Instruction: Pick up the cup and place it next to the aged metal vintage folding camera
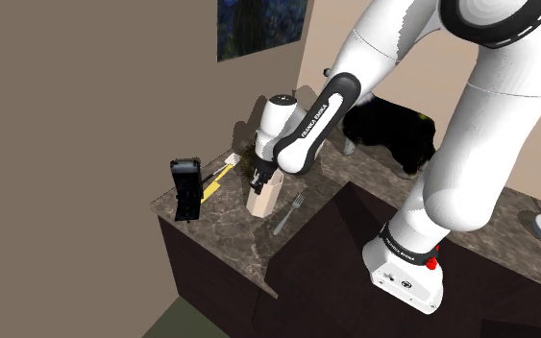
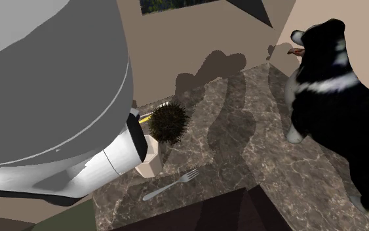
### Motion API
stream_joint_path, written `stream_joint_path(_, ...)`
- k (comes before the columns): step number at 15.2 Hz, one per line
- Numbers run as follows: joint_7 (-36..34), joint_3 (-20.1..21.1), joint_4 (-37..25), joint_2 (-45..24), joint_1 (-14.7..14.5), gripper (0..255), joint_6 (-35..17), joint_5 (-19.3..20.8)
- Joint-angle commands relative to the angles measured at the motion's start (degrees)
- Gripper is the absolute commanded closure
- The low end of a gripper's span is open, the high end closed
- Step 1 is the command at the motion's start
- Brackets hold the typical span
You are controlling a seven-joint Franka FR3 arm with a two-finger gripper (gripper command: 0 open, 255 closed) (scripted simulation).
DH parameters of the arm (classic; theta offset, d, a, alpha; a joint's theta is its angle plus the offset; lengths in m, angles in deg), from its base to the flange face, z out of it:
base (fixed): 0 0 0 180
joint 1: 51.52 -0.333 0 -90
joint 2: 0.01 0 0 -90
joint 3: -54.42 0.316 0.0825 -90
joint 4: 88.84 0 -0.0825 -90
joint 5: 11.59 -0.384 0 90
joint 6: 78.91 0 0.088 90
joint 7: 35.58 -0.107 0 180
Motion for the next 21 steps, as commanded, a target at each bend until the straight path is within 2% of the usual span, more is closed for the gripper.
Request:
stream_joint_path(1, -0.04, -0.03, -0.07, -0.11, -0.03, 255, -0.1, 0.05)
stream_joint_path(5, -0.04, -0.03, -0.07, -0.11, -0.03, 255, -0.1, 0.05)
stream_joint_path(6, -0.04, -0.03, -0.07, -0.12, -0.03, 0, -0.11, 0.06)
stream_joint_path(11, -0.05, -0.03, -0.08, -0.12, -0.03, 0, -0.1, 0.06)
stream_joint_path(15, 2.57, 1.59, 1.19, 9.2, 0.8, 0, 7.88, -3.51)
stream_joint_path(21, 2.58, 1.48, 1.19, 9.2, 0.69, 0, 7.88, -3.51)
